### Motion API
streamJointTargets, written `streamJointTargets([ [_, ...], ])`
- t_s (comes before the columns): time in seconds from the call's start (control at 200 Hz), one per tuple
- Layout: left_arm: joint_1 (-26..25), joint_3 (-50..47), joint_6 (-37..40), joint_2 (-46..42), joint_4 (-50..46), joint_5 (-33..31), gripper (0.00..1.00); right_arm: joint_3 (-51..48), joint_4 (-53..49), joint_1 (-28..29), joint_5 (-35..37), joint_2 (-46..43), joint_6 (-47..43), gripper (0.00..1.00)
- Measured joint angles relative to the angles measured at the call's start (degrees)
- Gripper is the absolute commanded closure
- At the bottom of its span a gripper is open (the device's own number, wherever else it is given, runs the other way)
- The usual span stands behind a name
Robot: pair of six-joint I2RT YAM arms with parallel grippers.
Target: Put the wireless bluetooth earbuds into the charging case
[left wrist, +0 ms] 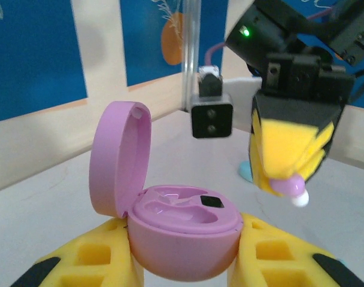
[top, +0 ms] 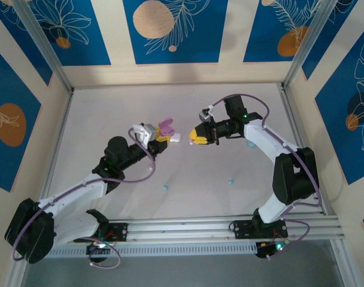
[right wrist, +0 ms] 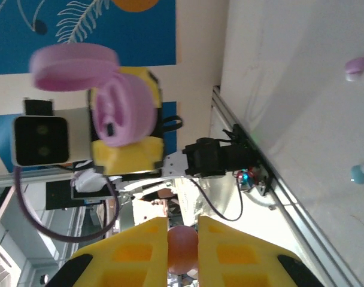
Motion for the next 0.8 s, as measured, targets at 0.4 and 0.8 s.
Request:
streamJointTargets([
  [0.4,-0.04,-0.59,1.33,4.44,7.13,7.32,0.68,2.84,0.76,0.39,3.89,-4.66,2.49,0.84],
  [0.8,-1.44,-0.59,1.46,9.09,12.55,8.09,0.68,5.16,4.11,3.85,9.86,-9.64,5.55,0.84],
])
